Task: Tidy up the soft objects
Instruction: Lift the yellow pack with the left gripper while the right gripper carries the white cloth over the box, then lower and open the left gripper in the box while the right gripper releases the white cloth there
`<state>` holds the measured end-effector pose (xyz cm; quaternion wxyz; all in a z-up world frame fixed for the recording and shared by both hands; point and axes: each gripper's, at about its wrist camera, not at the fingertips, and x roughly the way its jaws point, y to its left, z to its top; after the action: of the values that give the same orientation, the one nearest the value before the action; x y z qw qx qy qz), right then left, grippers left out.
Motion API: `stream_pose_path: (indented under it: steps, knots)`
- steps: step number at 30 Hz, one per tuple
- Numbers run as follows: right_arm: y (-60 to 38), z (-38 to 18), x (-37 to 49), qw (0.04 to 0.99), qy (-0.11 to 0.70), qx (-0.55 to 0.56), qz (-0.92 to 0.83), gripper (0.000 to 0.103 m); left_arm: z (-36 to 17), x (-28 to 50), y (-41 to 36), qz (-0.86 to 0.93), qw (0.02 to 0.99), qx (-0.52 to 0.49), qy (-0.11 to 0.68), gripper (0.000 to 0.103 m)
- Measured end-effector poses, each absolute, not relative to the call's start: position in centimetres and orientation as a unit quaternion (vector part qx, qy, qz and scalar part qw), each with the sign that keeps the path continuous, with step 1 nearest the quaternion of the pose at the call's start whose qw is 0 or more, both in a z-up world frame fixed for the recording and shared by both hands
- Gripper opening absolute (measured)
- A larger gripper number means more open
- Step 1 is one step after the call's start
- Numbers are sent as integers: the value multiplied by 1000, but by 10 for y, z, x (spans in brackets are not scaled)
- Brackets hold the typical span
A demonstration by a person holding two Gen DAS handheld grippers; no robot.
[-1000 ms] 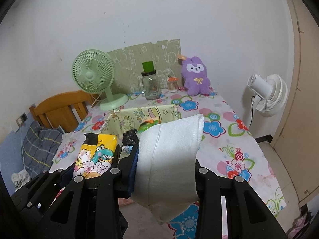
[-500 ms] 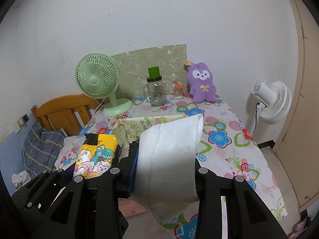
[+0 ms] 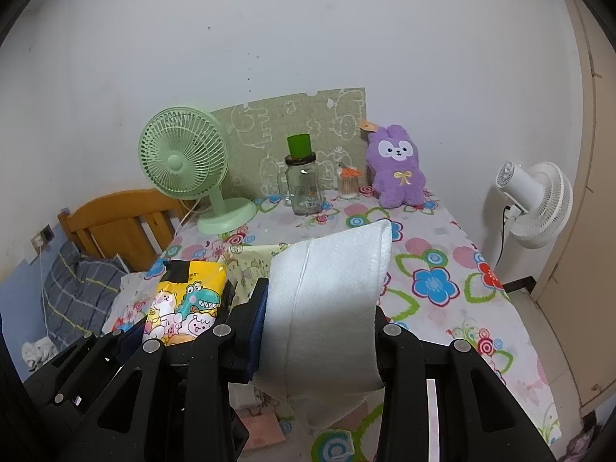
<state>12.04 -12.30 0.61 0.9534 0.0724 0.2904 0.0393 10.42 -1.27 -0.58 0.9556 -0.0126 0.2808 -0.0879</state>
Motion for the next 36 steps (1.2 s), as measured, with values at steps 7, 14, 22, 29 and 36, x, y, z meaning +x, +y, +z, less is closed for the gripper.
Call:
stream_pose_path:
  steps: [7,14,22,29,36]
  knots:
    - [-122,1,141,952,294,77,40,40,-9,124,-13,-86,954,-13,287,44]
    - [-123,-4,161,950,298,81,42,40,-13,144,-13,-83,953,-13,291,44]
    - [-123,-12,185,947,304,87,48,40,-20,167,-11,-79,951,-10,298,44]
    - [-123,-20,201,944,313,91,55,40,-28,184,-10,-79,948,-14,308,44]
    - [-120,-29,214,941,320,88,69,40,-38,203,-8,-80,944,-15,320,45]
